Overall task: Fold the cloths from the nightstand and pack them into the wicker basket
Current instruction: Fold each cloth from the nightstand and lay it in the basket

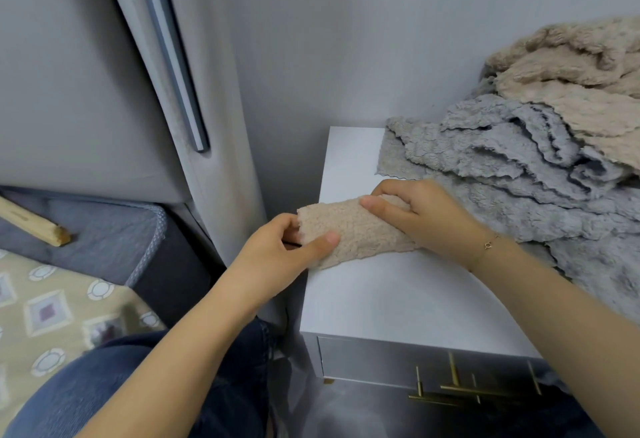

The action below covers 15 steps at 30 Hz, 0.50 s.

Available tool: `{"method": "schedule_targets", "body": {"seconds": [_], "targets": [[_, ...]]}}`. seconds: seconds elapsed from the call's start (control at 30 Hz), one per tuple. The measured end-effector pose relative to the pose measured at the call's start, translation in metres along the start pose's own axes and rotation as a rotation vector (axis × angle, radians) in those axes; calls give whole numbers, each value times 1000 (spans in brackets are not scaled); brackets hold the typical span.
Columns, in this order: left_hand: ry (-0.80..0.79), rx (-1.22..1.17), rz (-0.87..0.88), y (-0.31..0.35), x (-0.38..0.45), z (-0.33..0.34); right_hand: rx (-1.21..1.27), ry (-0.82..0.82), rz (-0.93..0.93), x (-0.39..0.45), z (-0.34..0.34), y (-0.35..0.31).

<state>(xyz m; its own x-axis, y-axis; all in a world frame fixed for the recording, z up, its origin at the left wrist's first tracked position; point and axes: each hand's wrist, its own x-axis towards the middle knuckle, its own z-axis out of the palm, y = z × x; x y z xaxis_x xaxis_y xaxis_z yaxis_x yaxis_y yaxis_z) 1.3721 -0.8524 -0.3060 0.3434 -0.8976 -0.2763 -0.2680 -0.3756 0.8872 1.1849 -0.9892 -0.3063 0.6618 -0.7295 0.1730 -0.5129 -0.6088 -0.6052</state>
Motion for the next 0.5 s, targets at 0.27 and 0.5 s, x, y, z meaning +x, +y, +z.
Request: {"method": "schedule_targets", "body": {"seconds": [0.27,0.5], "targets": [[-38,-62,65,2,-7,0,161,-36,-14,-6,-4,-3],[86,554,638,-3,-10,2,178,-63,-23,-16,-7,-7]]}}
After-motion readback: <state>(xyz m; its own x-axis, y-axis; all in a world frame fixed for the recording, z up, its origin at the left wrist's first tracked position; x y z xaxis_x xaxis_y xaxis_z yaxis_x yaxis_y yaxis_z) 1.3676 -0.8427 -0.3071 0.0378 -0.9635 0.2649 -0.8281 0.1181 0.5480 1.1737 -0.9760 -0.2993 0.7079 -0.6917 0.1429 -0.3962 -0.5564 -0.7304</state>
